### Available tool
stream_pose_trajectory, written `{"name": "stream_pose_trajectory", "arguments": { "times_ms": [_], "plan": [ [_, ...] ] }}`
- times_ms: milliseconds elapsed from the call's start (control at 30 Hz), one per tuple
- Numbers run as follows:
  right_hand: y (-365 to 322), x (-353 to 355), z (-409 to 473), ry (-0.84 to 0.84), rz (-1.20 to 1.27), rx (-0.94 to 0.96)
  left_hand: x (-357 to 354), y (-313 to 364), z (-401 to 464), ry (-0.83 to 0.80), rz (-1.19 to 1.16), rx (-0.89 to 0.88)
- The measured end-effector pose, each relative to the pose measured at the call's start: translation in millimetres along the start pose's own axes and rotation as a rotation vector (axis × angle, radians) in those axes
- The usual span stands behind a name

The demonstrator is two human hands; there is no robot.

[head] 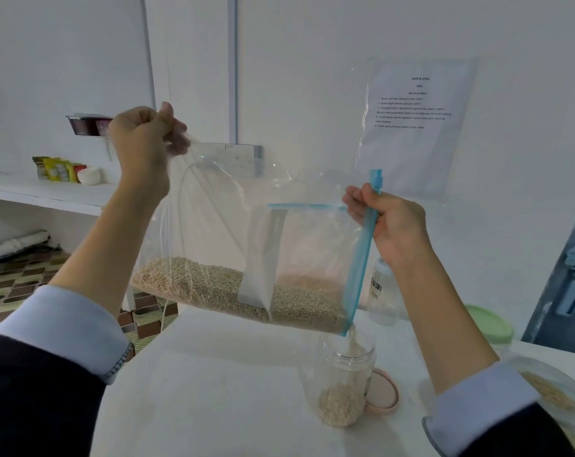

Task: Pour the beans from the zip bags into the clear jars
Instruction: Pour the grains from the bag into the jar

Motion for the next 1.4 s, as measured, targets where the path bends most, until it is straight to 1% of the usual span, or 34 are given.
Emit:
{"name": "stream_pose_trajectory", "arguments": {
  "times_ms": [100,200,300,400,500,567,667,767,867,967,1033,1167,1267,1333,1400],
  "plan": [
    [-1.6,-5.3,0.7,-0.038,-0.046,-0.007,-0.4,-5.5,-1.0,0.031,0.037,0.004],
    [0.0,-5.2,1.5,-0.011,-0.039,0.005,0.6,-11.4,-0.9,0.049,0.047,0.004],
    [1.7,-4.9,0.1,-0.032,-0.042,-0.02,0.4,-16.0,-0.1,0.046,0.065,0.001],
    [3.6,-1.2,0.1,0.022,0.004,0.001,-1.8,-17.8,1.2,0.039,0.037,-0.002],
    [6.2,-2.8,-0.7,-0.009,-0.02,-0.003,-8.4,-16.4,0.5,0.009,0.056,-0.001],
    [7.2,-1.4,-0.1,0.024,0.008,0.011,-12.0,-14.7,1.4,0.011,0.04,0.002],
    [6.2,-1.4,0.2,-0.012,0.002,-0.011,-13.4,-15.2,3.7,0.022,0.03,0.027],
    [7.6,2.8,2.0,0.034,0.039,-0.009,-13.2,-15.3,5.9,0.026,0.008,0.028],
    [9.5,2.2,1.3,0.004,0.015,-0.012,-13.6,-16.6,6.5,0.038,0.025,0.031],
    [9.2,3.4,0.9,0.042,0.018,0.008,-12.6,-17.3,6.3,0.039,0.025,0.029],
    [8.1,2.0,0.5,0.012,-0.002,0.004,-11.5,-17.5,5.9,0.037,0.02,0.029],
    [7.3,2.6,1.1,0.071,0.03,0.026,-13.2,-14.8,5.1,0.035,0.02,0.024],
    [7.5,1.5,-0.2,0.049,0.007,0.014,-14.9,-12.6,5.1,0.04,0.046,0.02],
    [7.7,2.8,0.1,0.07,0.006,0.023,-14.9,-12.0,6.4,0.039,0.023,0.027],
    [6.5,2.2,0.0,0.044,-0.006,0.016,-14.3,-12.8,6.4,0.036,0.013,0.031]
  ]
}}
Point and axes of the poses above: each hand's wrist, its own z-axis towards the middle knuckle, its own x-axis out of the back of the hand, y = z × x, the point moved 1 cm from there along z, towards the middle knuckle, and after that the axes turned 1 degree about -x, right-handed, at the moved point
